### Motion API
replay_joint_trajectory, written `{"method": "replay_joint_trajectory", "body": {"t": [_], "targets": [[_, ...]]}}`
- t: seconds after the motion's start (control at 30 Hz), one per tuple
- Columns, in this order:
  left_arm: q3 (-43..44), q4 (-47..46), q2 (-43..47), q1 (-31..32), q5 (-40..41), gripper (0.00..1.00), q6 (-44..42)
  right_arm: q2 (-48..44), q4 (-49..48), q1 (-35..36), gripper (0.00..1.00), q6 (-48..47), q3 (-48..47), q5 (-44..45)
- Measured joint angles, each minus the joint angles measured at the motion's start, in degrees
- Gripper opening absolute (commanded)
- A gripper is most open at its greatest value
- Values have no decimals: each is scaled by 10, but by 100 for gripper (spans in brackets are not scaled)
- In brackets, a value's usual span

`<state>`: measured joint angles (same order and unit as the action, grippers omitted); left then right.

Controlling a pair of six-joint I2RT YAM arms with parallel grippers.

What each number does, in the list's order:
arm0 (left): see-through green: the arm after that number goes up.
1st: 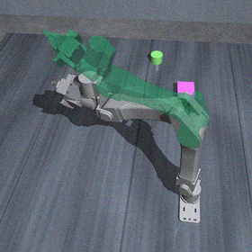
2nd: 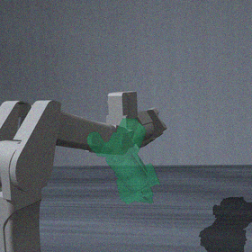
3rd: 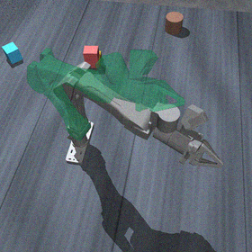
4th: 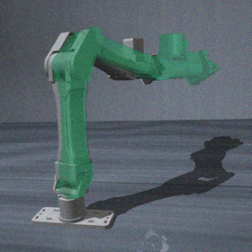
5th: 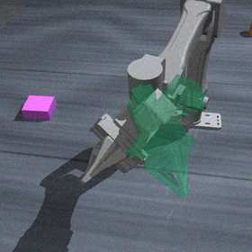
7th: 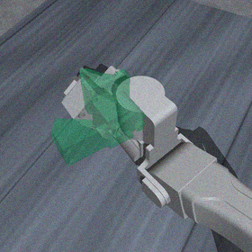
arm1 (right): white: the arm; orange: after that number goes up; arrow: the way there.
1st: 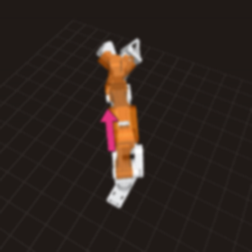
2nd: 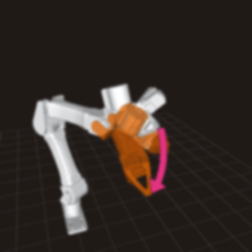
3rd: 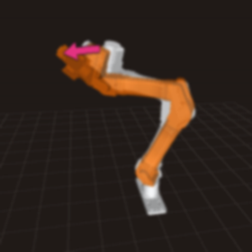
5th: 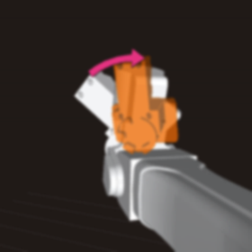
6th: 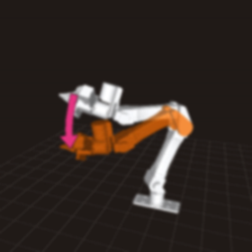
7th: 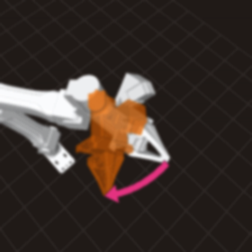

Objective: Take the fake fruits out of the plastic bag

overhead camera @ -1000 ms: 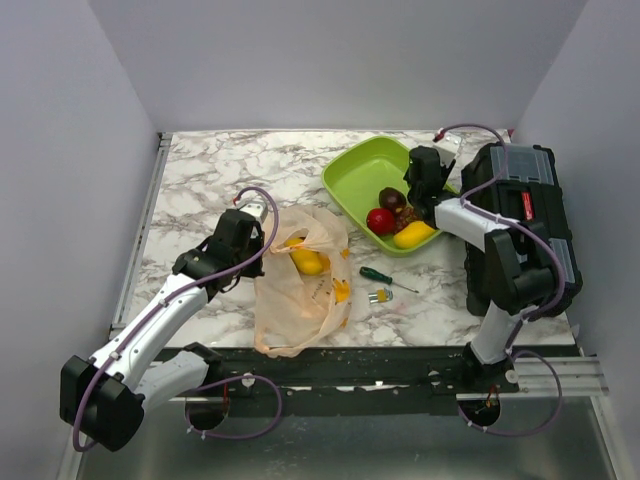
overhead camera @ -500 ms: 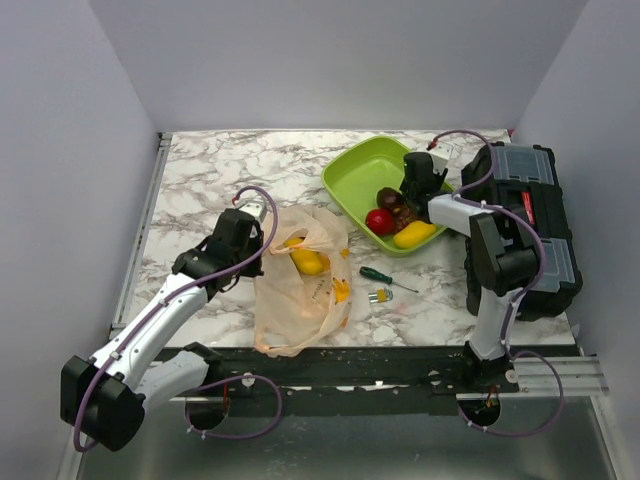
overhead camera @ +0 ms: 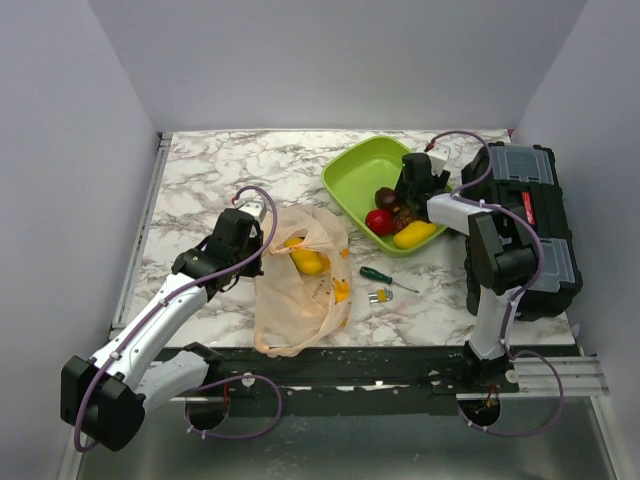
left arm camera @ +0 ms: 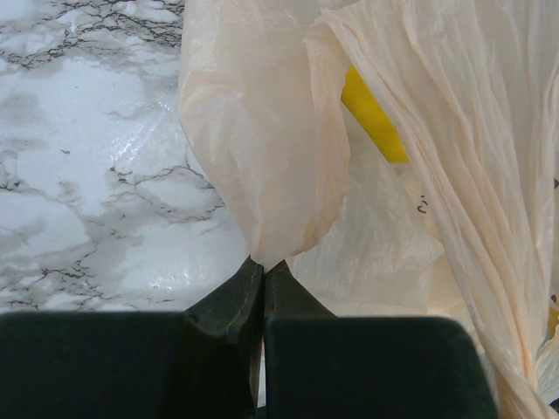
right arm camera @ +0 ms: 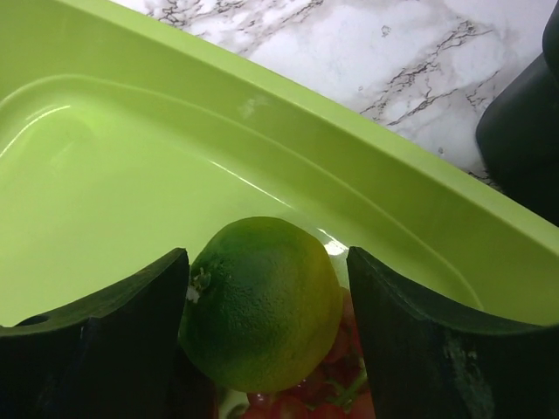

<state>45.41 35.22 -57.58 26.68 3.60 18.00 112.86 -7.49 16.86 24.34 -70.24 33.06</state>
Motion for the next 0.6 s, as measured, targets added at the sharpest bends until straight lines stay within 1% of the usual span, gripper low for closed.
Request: {"method": "replay_joint_trajectory", "body": {"t": [0.13, 0.2, 0.4, 0.5, 0.6], "targets": [[0, 0, 0, 0, 0, 0, 0, -16, 13, 0, 87, -2, 6, -6], [0, 0, -2, 0, -2, 0, 0, -38, 19, 0, 90, 1, 17, -11], [0, 0, -6, 0, -5, 0, 0, -167, 35, 0, 90, 24, 84, -43], [0, 0, -6, 0, -6, 0, 0, -226, 33, 0, 89, 40, 118, -78], [0, 0, -6, 0, -6, 0, 0, -258, 28, 6, 88, 49, 150, -131]]}}
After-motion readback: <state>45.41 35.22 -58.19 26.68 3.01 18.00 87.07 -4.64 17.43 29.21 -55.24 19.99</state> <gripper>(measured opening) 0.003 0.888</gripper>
